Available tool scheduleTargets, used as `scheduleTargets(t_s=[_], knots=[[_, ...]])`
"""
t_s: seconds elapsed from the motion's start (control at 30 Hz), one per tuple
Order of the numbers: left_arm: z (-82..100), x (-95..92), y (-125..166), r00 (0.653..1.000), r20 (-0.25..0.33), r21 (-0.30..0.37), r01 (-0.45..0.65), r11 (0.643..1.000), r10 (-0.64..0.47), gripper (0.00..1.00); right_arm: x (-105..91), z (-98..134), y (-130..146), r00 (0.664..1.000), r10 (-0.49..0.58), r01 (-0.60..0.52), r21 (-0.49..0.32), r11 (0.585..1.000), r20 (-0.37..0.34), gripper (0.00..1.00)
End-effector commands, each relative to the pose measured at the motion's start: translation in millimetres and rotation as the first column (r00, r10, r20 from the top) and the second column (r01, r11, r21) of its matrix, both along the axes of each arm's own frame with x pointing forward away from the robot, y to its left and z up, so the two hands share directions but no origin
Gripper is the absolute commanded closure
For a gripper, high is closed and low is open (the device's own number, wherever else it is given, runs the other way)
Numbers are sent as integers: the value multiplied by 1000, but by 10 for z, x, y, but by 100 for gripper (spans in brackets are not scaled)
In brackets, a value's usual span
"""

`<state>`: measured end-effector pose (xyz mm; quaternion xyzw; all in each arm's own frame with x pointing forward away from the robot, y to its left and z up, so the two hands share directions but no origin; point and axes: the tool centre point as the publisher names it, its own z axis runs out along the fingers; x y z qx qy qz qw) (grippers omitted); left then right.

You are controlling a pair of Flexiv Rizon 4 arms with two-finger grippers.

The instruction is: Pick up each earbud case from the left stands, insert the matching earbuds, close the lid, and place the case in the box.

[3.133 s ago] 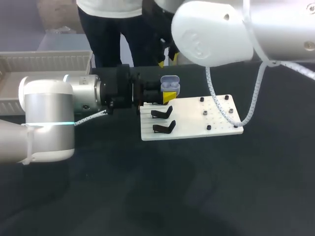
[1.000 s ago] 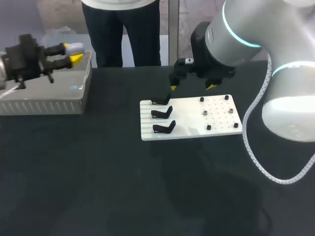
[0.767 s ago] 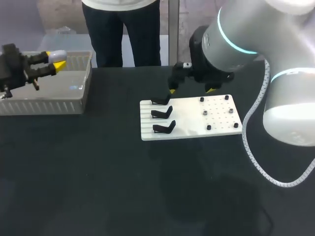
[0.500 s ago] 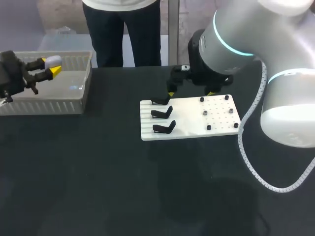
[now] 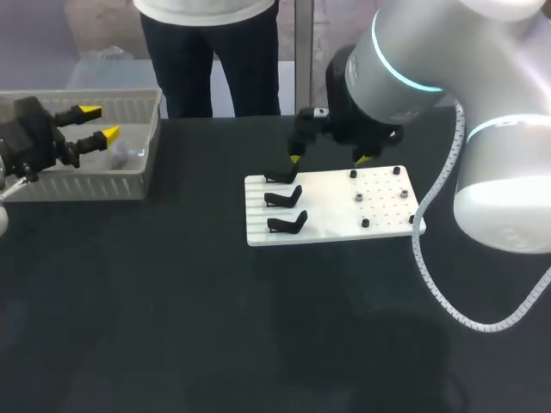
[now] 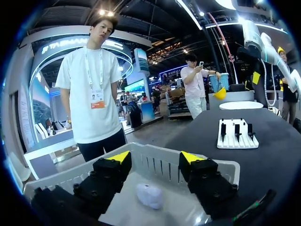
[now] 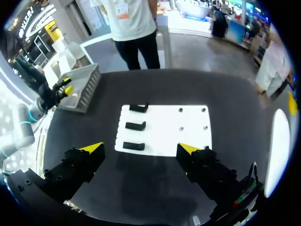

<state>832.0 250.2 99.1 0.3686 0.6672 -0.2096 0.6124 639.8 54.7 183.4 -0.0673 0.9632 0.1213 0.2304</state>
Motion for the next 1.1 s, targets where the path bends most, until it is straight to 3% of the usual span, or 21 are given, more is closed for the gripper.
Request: scheduleTargets(t_s=[0.03,0.4,0.57,0.73,1.1], knots=[[94,-178,-27,1000,1,4,-2,1000,2,0,-25,34,-42,999,18,-18,8,1000,35,0],[322,-646,-406,999,-11,16,37,999,-37,0,-34,141,-82,980,168,-171,26,985,105,0],[383,-862,-578,999,-25,-11,30,999,-30,0,-84,178,-111,969,206,-214,49,976,135,0],[383,-862,-578,999,-25,-11,30,999,-30,0,-125,229,-118,954,259,-269,53,962,148,0],[383,-862,-578,999,-25,-11,30,999,-30,0,-124,238,-121,952,262,-276,78,958,155,0]])
